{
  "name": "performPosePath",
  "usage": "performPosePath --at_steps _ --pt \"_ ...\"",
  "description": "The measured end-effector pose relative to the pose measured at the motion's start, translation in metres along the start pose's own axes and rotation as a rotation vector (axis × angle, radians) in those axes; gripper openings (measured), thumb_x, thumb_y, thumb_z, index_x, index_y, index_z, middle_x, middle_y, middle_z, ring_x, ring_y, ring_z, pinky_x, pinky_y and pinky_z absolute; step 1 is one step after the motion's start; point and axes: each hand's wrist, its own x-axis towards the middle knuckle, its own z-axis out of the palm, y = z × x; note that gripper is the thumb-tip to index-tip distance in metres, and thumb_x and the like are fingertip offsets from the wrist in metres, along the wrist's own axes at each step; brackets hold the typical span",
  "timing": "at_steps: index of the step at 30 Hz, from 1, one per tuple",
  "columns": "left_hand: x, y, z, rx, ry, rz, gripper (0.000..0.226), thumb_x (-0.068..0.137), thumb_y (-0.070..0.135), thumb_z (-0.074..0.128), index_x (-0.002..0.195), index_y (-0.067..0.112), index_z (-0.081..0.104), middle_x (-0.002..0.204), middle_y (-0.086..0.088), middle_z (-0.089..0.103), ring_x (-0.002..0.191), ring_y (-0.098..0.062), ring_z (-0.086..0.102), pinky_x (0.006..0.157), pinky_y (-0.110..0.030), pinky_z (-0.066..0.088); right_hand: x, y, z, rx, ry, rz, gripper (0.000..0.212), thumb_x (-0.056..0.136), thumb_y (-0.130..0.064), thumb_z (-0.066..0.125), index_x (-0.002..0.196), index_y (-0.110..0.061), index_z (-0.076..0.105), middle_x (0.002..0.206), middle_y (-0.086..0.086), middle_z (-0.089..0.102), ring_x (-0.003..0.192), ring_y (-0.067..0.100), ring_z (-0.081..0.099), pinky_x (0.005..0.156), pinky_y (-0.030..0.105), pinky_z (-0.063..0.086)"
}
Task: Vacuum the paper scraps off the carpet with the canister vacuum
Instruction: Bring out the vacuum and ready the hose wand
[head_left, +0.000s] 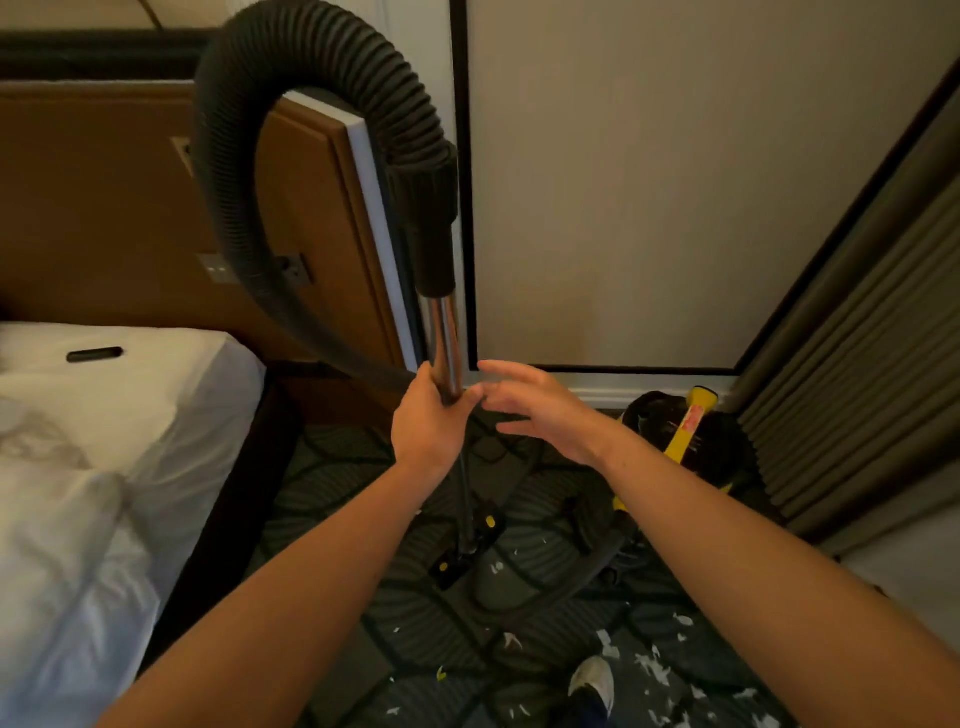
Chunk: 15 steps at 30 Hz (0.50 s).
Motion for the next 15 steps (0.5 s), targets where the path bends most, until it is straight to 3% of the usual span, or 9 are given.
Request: performPosePath --at_steps 6,11,15 --pt "-0.06 -0.035 -0.047 0.003 -0.088 0.077 0.027 0.091 0.038 0.063 0.111 0.024 0.054 0.094 0.015 0.058 0.081 -0.003 0.055 0.065 -0.022 0.042 -0.047 -0.02 0.109 -0.063 0.172 -0.284 0.05 0.084 -0.02 0.077 0.129 -0.026 0.055 0.121 -0.007 0.064 0.117 0.01 0.058 0.098 0.026 0.048" --pt "-0.111 -0.055 -0.063 -0.06 -0.21 0.046 0.015 0.09 0.034 0.064 0.097 0.021 0.058 0.085 0.011 0.063 0.078 -0.006 0.06 0.065 -0.023 0.047 -0.071 -0.008 0.161 -0.126 0.36 -0.267 0.02 0.093 -0.023 0.065 0.108 -0.027 0.053 0.099 -0.006 0.06 0.099 0.011 0.06 0.09 0.029 0.048" --pt "-0.143 -0.067 -0.06 -0.097 -0.336 0.09 0.015 0.089 0.032 0.063 0.093 0.018 0.061 0.079 0.009 0.062 0.074 -0.007 0.06 0.057 -0.022 0.04 -0.101 0.013 0.179 -0.091 0.431 -0.245 0.019 0.096 -0.018 0.059 0.112 -0.016 0.048 0.092 0.001 0.054 0.084 0.008 0.056 0.075 0.019 0.046"
